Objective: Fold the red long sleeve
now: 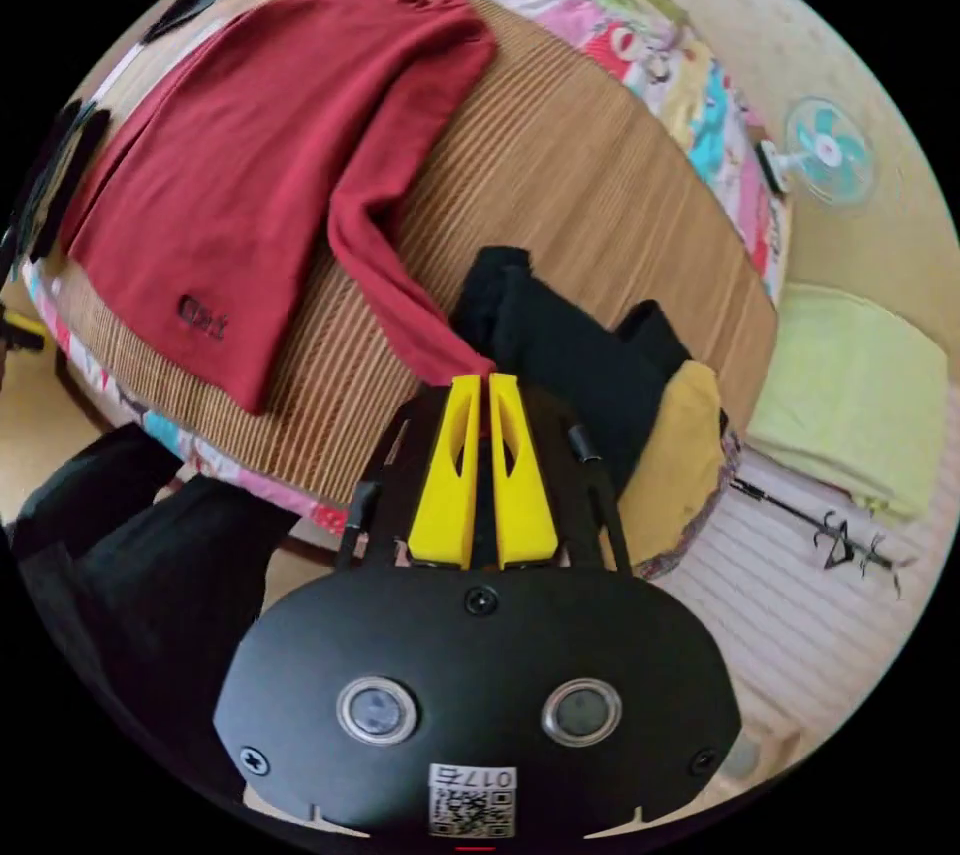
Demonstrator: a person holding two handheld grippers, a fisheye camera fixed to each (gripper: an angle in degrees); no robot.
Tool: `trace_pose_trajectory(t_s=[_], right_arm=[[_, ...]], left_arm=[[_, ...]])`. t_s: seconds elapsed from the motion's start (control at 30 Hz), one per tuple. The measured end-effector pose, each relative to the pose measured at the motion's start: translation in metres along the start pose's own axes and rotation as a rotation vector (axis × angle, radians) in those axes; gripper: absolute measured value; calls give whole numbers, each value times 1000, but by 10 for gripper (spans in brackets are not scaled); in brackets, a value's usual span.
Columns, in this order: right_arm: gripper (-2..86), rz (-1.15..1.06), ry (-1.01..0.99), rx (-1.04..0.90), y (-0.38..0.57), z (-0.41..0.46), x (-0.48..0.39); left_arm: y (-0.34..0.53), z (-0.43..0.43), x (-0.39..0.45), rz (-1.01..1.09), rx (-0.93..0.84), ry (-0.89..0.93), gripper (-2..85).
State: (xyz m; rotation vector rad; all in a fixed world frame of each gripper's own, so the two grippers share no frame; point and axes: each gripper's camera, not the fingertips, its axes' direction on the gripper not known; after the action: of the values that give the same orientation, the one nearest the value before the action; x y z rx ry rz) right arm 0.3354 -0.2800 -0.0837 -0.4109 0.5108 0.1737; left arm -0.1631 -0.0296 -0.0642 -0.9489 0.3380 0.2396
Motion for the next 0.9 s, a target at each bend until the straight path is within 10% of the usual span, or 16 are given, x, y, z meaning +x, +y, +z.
trace_pose_trajectory(t_s=[0.17,0.43,0.63,0.9], right_arm=[[62,499,-258,176,48,-8,87],[116,-21,-613,-156,69,80,-94],[127,21,-761,-365,75,134,-155],[42,-189,-570,-366,120,127,-181]], left_arm=[[23,24,-2,-16,15,-47,2],[10,-35,-47,-161,258,-87,122],[-35,-66,-87,-120,236,-125,131],[-18,15,-113,7,120,-97,75]])
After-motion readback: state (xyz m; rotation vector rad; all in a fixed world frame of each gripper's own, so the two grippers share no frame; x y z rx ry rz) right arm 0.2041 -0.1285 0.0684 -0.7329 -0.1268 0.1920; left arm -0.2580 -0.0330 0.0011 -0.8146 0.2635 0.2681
